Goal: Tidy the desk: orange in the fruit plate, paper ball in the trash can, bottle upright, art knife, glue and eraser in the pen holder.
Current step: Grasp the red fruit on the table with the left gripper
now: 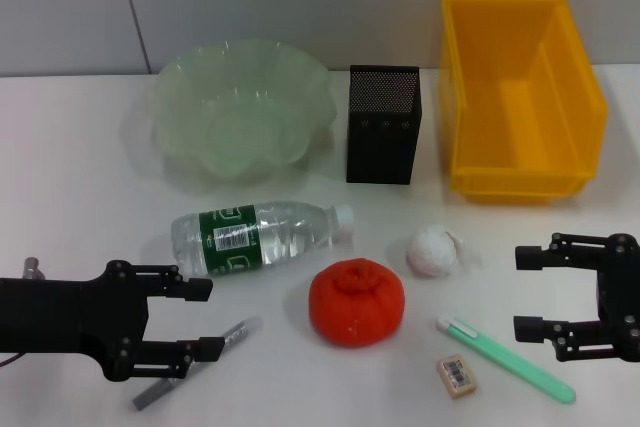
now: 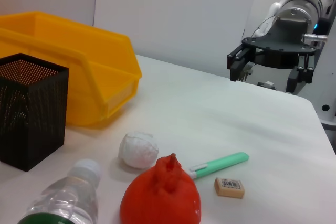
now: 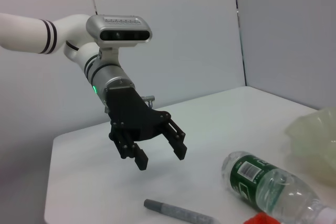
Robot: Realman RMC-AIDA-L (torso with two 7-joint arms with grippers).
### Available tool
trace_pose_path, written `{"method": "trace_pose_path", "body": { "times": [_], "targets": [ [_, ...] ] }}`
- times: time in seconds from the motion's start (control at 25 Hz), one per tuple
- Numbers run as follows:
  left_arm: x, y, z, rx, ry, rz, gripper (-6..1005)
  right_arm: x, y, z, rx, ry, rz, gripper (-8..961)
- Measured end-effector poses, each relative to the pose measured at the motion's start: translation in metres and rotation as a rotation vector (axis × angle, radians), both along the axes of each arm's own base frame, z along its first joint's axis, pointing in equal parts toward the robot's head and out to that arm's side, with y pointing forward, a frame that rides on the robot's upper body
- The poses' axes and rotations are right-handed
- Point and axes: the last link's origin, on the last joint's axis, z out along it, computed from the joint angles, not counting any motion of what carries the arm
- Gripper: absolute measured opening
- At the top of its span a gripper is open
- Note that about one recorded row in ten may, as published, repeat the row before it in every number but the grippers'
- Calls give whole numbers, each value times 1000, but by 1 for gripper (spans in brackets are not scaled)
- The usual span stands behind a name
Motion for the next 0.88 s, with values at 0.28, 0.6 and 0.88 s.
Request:
{"method": "trace_pose_path", "body": {
  "times": [0.28, 0.6, 0.88],
  "targets": [
    [1, 1, 0, 4, 3, -4, 695, -2, 0, -3, -4, 6, 3, 786],
    [4, 7, 1, 22, 4, -12, 697, -1, 1, -3, 7, 6, -11, 787],
    [12, 19, -2, 49, 4, -23, 698, 8, 0, 9, 36, -4, -57, 787]
  ]
}}
